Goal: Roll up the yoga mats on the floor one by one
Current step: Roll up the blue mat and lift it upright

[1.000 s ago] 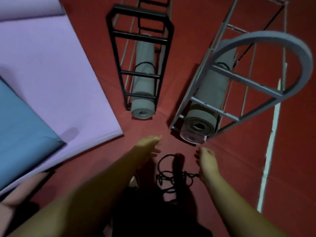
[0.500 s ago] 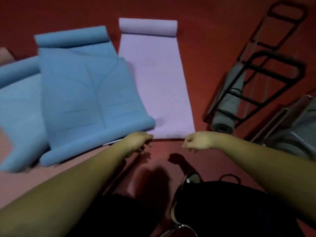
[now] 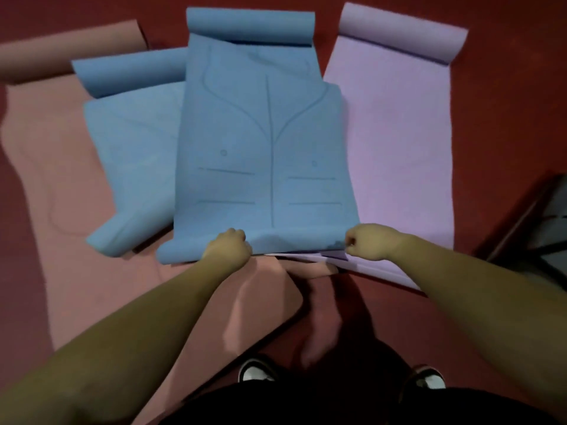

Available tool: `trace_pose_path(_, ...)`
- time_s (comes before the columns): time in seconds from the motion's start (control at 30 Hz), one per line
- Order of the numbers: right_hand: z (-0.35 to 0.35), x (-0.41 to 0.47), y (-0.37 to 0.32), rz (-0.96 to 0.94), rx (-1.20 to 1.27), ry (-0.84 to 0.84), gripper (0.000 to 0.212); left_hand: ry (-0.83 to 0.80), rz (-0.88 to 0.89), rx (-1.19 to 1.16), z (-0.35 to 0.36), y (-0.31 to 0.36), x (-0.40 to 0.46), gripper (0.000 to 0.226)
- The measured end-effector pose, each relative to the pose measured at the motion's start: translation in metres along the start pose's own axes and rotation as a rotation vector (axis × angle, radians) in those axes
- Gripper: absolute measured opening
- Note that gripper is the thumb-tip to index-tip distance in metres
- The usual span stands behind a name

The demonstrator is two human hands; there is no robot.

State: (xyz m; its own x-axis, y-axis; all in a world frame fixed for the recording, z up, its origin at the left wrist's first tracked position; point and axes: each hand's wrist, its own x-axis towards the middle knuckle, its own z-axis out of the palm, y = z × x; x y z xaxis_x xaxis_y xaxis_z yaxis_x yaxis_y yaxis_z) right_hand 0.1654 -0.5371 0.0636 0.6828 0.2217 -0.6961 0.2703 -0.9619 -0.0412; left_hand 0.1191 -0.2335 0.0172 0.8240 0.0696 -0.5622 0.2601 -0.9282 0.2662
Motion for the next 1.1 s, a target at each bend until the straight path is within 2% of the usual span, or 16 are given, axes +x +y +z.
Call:
trace_pose_path(0.1, 0.020, 0.045, -0.014, -0.035, 0.002, 0.053, 0.047, 0.079, 0.042, 0.102, 0.013, -0.019, 0.032, 0.040)
trace_pose_path(0.17, 0.034, 0.070, -0.021, -0.064, -0.020, 0.084, 0.064, 0.093, 0.066, 0.133, 0.024, -0.029, 0.049, 0.054)
trace_pose_path(0.27, 0.050, 0.096, -0.030, -0.083, -0.071, 0.099, 0.090, 0.060, 0.075, 0.203, 0.037, -0.038, 0.068, 0.068)
trace_pose_path(0.37, 0.062, 0.114, -0.036, -0.077, -0.100, 0.108, 0.099, -0.006, 0.055, 0.266, 0.049, -0.047, 0.078, 0.068)
trace_pose_path(0.43, 0.072, 0.123, -0.039, -0.058, -0.128, 0.100, 0.092, 0.018, 0.056, 0.318, 0.057, -0.053, 0.078, 0.055)
trace_pose_path(0.5, 0.082, 0.127, -0.040, -0.048, -0.164, 0.114, 0.066, 0.058, 0.057, 0.294, 0.065, -0.059, 0.075, 0.040)
trace_pose_path(0.57, 0.092, 0.122, -0.039, -0.058, -0.161, 0.093, 0.046, 0.035, 0.062, 0.233, 0.067, -0.063, 0.065, 0.039)
trace_pose_path(0.7, 0.092, 0.095, -0.028, -0.115, -0.116, 0.142, 0.039, 0.078, 0.138, 0.243, 0.063, -0.056, 0.034, 0.037)
trace_pose_path(0.9, 0.044, 0.016, -0.008, -0.134, -0.122, 0.259, 0.037, 0.124, 0.196, 0.255, 0.016, -0.019, -0.033, 0.047)
trace_pose_path(1.0, 0.014, -0.031, -0.011, -0.150, -0.106, 0.337, 0.029, 0.193, 0.168, 0.220, -0.017, -0.005, -0.073, 0.056)
trace_pose_path(1.1, -0.015, -0.090, -0.021, -0.139, -0.098, 0.449, 0.027, 0.294, 0.131, 0.209, -0.054, 0.013, -0.122, 0.053)
